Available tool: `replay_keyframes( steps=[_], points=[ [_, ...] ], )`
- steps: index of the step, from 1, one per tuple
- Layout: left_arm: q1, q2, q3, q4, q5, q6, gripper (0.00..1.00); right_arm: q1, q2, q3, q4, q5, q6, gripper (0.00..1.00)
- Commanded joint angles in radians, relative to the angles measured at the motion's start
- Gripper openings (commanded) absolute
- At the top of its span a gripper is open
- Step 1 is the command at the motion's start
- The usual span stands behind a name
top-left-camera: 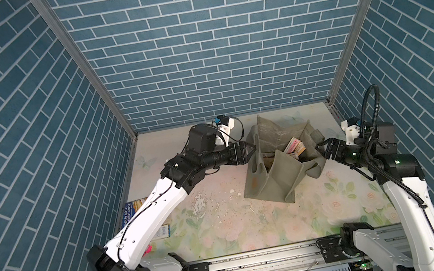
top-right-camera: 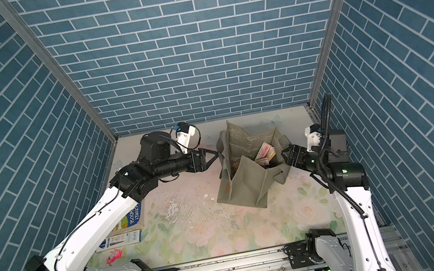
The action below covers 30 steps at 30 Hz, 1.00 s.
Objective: Take out the folding fans from the tote bags
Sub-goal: Adjust the canvas bag at the center of the board.
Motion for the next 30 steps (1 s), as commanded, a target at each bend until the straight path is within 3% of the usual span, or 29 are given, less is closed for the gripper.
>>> replay_keyframes(
  steps=[1, 16, 20, 24, 26, 27, 30],
  points=[
    [-0.034, 0.063, 0.081, -0.048, -0.049, 0.02, 0.78, -0.001, -0.001, -0.013, 0.006, -0.048, 0.039, 0.7],
    [-0.127, 0.364, 0.375, -0.275, -0.355, 0.148, 0.79, 0.015, 0.028, -0.055, 0.067, -0.051, 0.058, 0.53],
    [-0.136, 0.422, 0.442, -0.327, -0.448, 0.175, 0.57, 0.021, 0.032, -0.058, 0.068, -0.048, 0.058, 0.48],
    [-0.138, 0.469, 0.484, -0.362, -0.429, 0.18, 0.26, 0.028, 0.042, -0.054, 0.076, -0.055, 0.058, 0.4],
    [-0.139, 0.478, 0.507, -0.382, -0.431, 0.181, 0.05, 0.034, 0.052, -0.046, 0.081, -0.068, 0.064, 0.36],
    [-0.139, 0.475, 0.516, -0.388, -0.441, 0.187, 0.0, 0.037, 0.057, -0.043, 0.087, -0.081, 0.07, 0.34],
    [-0.13, 0.437, 0.537, -0.397, -0.512, 0.23, 0.0, 0.054, 0.079, -0.024, 0.118, -0.117, 0.1, 0.29]
  ],
)
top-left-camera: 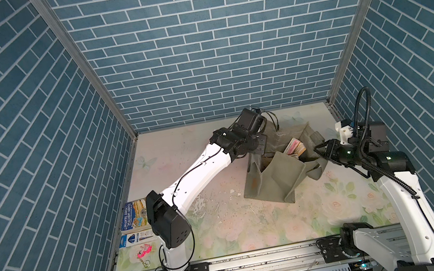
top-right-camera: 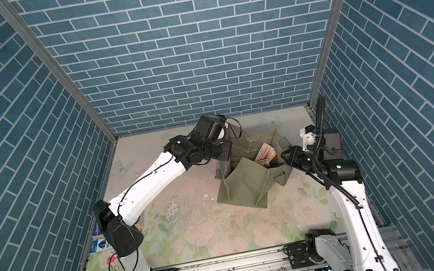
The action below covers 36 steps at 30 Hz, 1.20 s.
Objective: Take out the folding fans from the tote bags
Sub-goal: Adjust the canvas bag at the center of the board.
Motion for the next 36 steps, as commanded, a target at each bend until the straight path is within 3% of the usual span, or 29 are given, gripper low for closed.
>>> replay_keyframes(
  steps=[1, 6, 8, 12, 13, 17, 19, 23, 25, 28, 33, 36],
  points=[
    [0.019, -0.045, 0.061, -0.058, -0.09, 0.062, 0.0, 0.029, 0.026, 0.032, 0.039, -0.043, 0.041, 0.29],
    [0.132, -0.05, 0.213, -0.197, 0.037, 0.119, 0.0, 0.138, 0.087, 0.097, 0.121, -0.012, 0.115, 0.24],
    [0.195, -0.032, 0.336, -0.305, 0.091, 0.167, 0.0, 0.214, 0.131, 0.12, 0.177, 0.005, 0.156, 0.22],
    [0.273, -0.002, 0.616, -0.477, 0.117, 0.36, 0.0, 0.383, 0.257, 0.16, 0.28, 0.06, 0.211, 0.21],
    [0.289, -0.035, 0.614, -0.456, 0.095, 0.408, 0.0, 0.424, 0.29, 0.164, 0.307, 0.078, 0.228, 0.21],
    [0.328, -0.239, 0.321, -0.226, 0.05, 0.441, 0.0, 0.552, 0.361, 0.088, 0.467, 0.173, 0.255, 0.16],
    [0.324, -0.272, 0.205, -0.23, 0.139, 0.454, 0.0, 0.603, 0.385, 0.036, 0.504, 0.267, 0.231, 0.16],
    [0.322, -0.342, -0.128, -0.158, 0.32, 0.478, 0.0, 0.63, 0.474, -0.089, 0.68, 0.218, 0.307, 0.16],
    [0.323, -0.374, -0.231, -0.118, 0.332, 0.491, 0.0, 0.641, 0.524, -0.116, 0.738, 0.169, 0.331, 0.16],
    [0.323, -0.413, -0.314, -0.095, 0.312, 0.532, 0.0, 0.647, 0.559, -0.124, 0.751, 0.128, 0.302, 0.19],
    [0.321, -0.443, -0.361, -0.14, 0.26, 0.566, 0.0, 0.647, 0.531, -0.167, 0.774, 0.172, 0.241, 0.2],
    [0.318, -0.495, -0.412, -0.158, 0.174, 0.586, 0.0, 0.646, 0.52, -0.182, 0.782, 0.16, 0.199, 0.2]
  ],
)
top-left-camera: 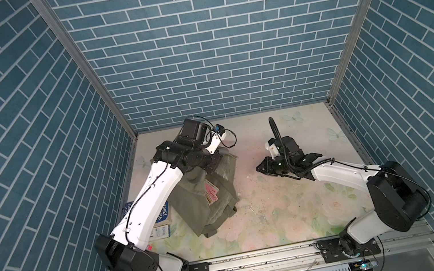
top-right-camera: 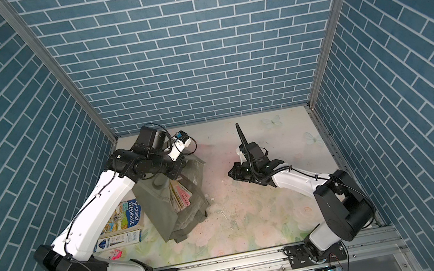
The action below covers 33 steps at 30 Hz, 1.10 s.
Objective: Take out the folding fans from the tote bags
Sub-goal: Adjust the canvas bag at the center of the board.
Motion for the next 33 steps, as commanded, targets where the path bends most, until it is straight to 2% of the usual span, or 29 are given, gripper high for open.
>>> replay_keyframes(
  steps=[1, 4, 6, 8, 12, 16, 22, 29, 33],
  points=[
    [-0.005, -0.083, -0.045, 0.006, -0.101, 0.041, 0.0, 0.005, -0.036, -0.018, 0.042, -0.004, -0.072, 0.21],
    [-0.001, -0.176, -0.108, 0.059, -0.157, 0.045, 0.0, 0.005, -0.055, -0.046, 0.078, -0.018, -0.113, 0.21],
    [0.003, -0.206, -0.126, 0.088, -0.096, 0.036, 0.0, 0.006, -0.066, -0.07, 0.127, -0.031, -0.129, 0.21],
    [0.002, -0.193, -0.111, 0.063, -0.047, 0.037, 0.0, 0.007, -0.077, -0.098, 0.192, -0.066, -0.151, 0.22],
    [0.002, -0.178, -0.108, 0.028, -0.105, 0.032, 0.0, 0.034, -0.136, -0.164, 0.33, -0.103, -0.204, 0.24],
    [0.001, -0.201, -0.107, 0.035, -0.072, 0.013, 0.0, 0.082, -0.213, -0.234, 0.467, -0.11, -0.27, 0.25],
    [0.002, -0.165, -0.063, -0.009, -0.063, -0.024, 0.0, 0.215, -0.253, -0.26, 0.576, -0.104, -0.373, 0.26],
    [0.003, -0.172, -0.052, 0.031, -0.057, -0.068, 0.0, 0.38, -0.216, -0.241, 0.629, -0.002, -0.398, 0.26],
    [0.004, -0.17, -0.034, 0.031, -0.06, -0.102, 0.0, 0.474, -0.243, -0.266, 0.634, 0.073, -0.425, 0.26]
  ],
)
